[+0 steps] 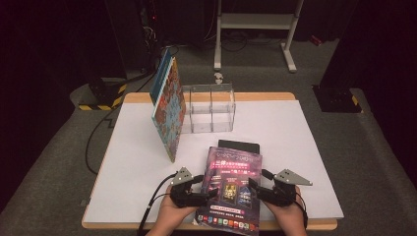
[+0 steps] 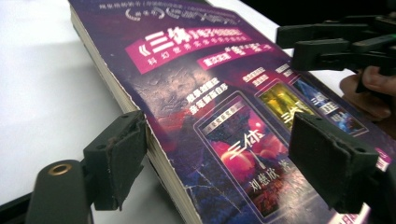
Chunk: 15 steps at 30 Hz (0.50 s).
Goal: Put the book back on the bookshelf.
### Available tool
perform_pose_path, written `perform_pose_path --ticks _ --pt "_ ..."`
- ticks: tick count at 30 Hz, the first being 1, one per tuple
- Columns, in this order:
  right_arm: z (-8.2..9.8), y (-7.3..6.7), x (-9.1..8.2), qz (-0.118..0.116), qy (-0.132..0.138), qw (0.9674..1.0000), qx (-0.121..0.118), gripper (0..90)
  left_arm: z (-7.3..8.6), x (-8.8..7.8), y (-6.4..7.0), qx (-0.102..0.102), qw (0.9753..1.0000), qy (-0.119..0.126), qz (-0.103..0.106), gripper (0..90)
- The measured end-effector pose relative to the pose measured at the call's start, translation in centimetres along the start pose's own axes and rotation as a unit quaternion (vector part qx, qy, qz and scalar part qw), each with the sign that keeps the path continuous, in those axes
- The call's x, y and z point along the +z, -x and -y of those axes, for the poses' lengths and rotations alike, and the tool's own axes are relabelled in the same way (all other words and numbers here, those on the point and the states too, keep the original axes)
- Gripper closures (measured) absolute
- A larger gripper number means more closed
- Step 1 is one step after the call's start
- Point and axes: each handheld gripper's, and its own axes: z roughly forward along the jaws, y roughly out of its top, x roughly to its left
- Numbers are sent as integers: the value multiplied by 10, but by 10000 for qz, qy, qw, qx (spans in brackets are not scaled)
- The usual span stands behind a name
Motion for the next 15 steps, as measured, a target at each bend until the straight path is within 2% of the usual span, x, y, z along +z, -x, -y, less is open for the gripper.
perform_pose_path --ticks 2,4,5,6,7,11,15 --pt "0 1 0 38 -28 10000 85 273 -1 -2 2 102 9999 30 107 203" --pt "0 2 1 48 -113 9998 155 238 0 -2 3 85 9999 90 77 220" --pt "1 3 3 31 -169 9997 201 222 1 -1 2 177 9998 123 28 223" --pt "2 3 4 5 -202 9995 253 218 1 -1 2 177 9998 123 28 222" --pt "2 4 4 -30 -216 9993 307 216 6 1 2 324 9994 48 -87 219" --pt "2 4 5 -45 -231 9992 324 206 9 2 3 334 9993 80 -145 194" --pt "3 6 7 -125 -264 9985 461 191 10 2 3 377 9991 96 -147 195"
